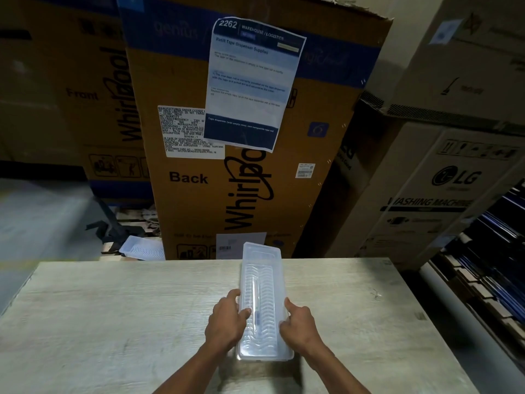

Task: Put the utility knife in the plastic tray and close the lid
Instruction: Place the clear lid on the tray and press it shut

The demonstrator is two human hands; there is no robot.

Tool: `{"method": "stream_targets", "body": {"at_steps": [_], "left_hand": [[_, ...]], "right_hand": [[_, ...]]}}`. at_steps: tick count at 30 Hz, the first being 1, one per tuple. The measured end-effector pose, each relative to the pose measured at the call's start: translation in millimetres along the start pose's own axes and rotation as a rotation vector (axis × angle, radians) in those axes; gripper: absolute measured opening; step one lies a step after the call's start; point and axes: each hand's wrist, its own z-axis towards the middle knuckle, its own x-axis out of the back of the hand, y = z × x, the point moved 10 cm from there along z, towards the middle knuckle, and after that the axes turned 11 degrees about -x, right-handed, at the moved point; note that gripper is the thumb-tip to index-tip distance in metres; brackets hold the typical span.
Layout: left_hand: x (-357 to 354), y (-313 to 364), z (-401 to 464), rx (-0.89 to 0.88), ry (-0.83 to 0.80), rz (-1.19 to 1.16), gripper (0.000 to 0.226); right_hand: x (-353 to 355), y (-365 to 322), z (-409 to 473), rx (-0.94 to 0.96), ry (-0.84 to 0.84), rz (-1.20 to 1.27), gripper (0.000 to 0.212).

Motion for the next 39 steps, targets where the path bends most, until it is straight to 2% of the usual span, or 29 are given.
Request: {"method": "stream_targets", "body": {"at_steps": [5,12,28,31,36,39], "left_hand": [[1,1,-2,-0.025,0.035,-0.004,0.055],[1,0,0,-0.043,0.017,-0.064,0.057],[-4,-7,5,0.021,-0.133,-0.065,0.068],[-2,-7,3,0.014,-0.124,-0.077,0.067],[-1,-1,1,-0.026,-0.115,-0.050,0.061],[-1,2,1,-0.037,-0.129,-0.037,0.061]], "right_hand": [[-2,-2,1,0.023,0.025,-0.089,0.066],[-7,2,12,0.049,0.039,-0.093,0.068],[-9,1,15,0.093,0.040,-0.182,0.072],[-6,-3,4,0.110,-0.039,-0.187,0.075],[4,-9,-30,0.083,-0.350,-0.055,0.092],[7,-3,-33,0.047,-0.403,-0.033,0.099]]}}
